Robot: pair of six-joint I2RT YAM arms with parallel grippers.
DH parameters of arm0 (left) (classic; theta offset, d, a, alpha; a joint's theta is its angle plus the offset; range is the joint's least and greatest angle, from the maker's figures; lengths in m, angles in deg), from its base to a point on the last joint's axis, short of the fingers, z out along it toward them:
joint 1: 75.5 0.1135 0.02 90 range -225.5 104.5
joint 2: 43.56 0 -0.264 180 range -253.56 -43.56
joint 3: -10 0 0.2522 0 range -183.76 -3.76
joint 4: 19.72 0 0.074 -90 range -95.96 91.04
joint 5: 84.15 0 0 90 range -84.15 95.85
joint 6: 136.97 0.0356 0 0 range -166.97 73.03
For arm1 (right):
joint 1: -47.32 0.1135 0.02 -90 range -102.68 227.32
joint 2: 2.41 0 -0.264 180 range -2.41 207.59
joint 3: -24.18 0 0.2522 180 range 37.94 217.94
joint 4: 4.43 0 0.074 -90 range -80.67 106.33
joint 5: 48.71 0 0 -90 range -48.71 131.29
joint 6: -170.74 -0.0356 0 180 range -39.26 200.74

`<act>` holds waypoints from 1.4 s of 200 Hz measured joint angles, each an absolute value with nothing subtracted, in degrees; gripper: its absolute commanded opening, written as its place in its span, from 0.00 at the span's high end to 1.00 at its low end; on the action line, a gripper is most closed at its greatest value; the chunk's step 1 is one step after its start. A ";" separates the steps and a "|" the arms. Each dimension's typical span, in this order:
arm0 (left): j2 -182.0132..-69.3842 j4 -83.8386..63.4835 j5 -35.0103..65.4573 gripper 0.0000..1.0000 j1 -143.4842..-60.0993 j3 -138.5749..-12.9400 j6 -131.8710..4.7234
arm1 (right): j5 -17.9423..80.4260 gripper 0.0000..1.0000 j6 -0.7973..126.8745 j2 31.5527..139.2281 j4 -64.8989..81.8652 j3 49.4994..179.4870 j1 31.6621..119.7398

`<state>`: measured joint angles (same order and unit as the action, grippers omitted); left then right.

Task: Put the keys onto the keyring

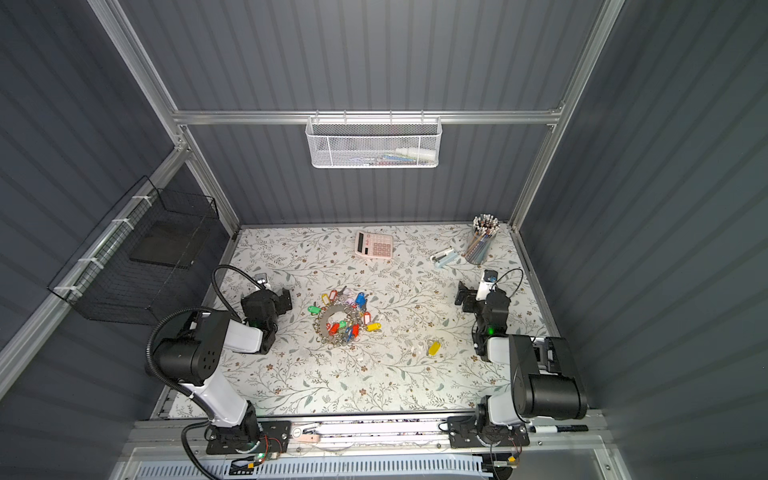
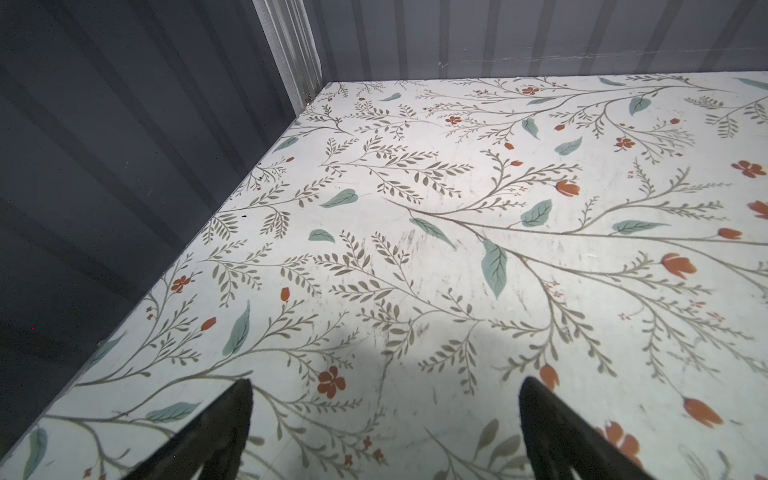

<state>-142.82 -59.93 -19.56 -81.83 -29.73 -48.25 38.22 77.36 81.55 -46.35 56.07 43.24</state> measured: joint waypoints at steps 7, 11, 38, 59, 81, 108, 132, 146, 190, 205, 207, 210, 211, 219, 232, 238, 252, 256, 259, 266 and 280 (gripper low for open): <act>-142.82 -59.93 -19.56 0.00 -81.83 -29.73 -48.25 | 38.25 0.01 77.34 81.55 -46.35 56.07 43.24; -142.82 -59.93 -19.56 0.00 -81.83 -29.73 -48.27 | 38.25 0.01 77.34 81.55 -46.35 56.07 43.24; -141.68 -57.73 -19.95 0.00 -82.49 -29.97 -48.03 | 38.49 0.01 77.32 81.55 -46.37 56.07 43.24; -137.44 -47.39 -23.27 0.00 -84.91 -34.28 -48.05 | 40.91 0.01 77.21 79.63 -44.60 56.05 43.77; -132.02 -36.44 -26.83 0.00 -88.10 -40.84 -51.57 | 48.41 0.01 75.66 69.25 -33.30 58.17 46.63; -122.65 -21.44 -26.86 0.00 -90.49 -44.86 -60.33 | 52.87 0.01 69.41 59.81 -20.77 65.21 47.48; -113.82 -10.12 -22.57 0.02 -91.29 -44.84 -66.28 | 55.69 0.01 58.80 53.90 -12.14 68.46 46.96; -109.44 -4.02 -20.69 0.06 -92.91 -44.88 -68.68 | 55.38 0.01 53.08 51.32 -8.32 68.59 46.17; -112.35 18.36 -20.76 0.18 -112.78 -53.49 -74.30 | 51.25 0.01 42.06 48.29 7.16 71.06 49.80; -116.02 23.67 -22.59 0.22 -120.01 -55.72 -75.96 | 49.98 0.01 41.43 47.00 11.57 71.63 54.94; -116.44 24.17 -22.70 0.23 -120.67 -55.87 -76.16 | 49.94 0.01 41.43 46.91 11.79 71.65 55.28; -117.49 25.26 -23.08 0.24 -122.40 -56.27 -76.66 | 49.59 0.01 41.43 46.63 12.80 71.85 56.44; -117.77 25.68 -23.23 0.24 -122.94 -56.40 -76.73 | 49.52 0.01 41.45 46.56 13.17 71.90 56.79; -120.24 28.04 -24.23 0.25 -126.40 -57.12 -77.34 | 48.98 0.01 41.56 46.17 15.38 72.42 59.13; -124.28 30.71 -25.70 0.28 -130.92 -57.75 -78.17 | 48.12 0.01 42.22 45.66 18.04 72.94 61.69; -125.68 31.47 -26.18 0.29 -132.41 -57.84 -78.54 | 47.71 0.01 42.50 45.25 19.38 72.99 62.74; -128.68 33.05 -27.36 0.30 -134.83 -57.86 -79.15 | 46.70 0.01 43.31 44.22 21.85 72.97 64.16; -129.42 33.33 -27.69 0.30 -135.38 -57.86 -79.22 | 46.42 0.01 43.48 43.83 22.48 72.97 64.46; -129.81 33.51 -27.88 0.30 -135.71 -57.86 -79.33 | 46.22 0.01 43.68 43.61 22.83 72.97 64.62; -130.40 33.70 -28.34 0.32 -136.25 -57.80 -79.63 | 45.61 0.01 43.96 42.78 23.81 72.97 64.97; -130.71 33.77 -29.04 0.34 -136.69 -57.54 -80.09 | 44.54 0.01 44.73 40.59 25.30 72.83 65.56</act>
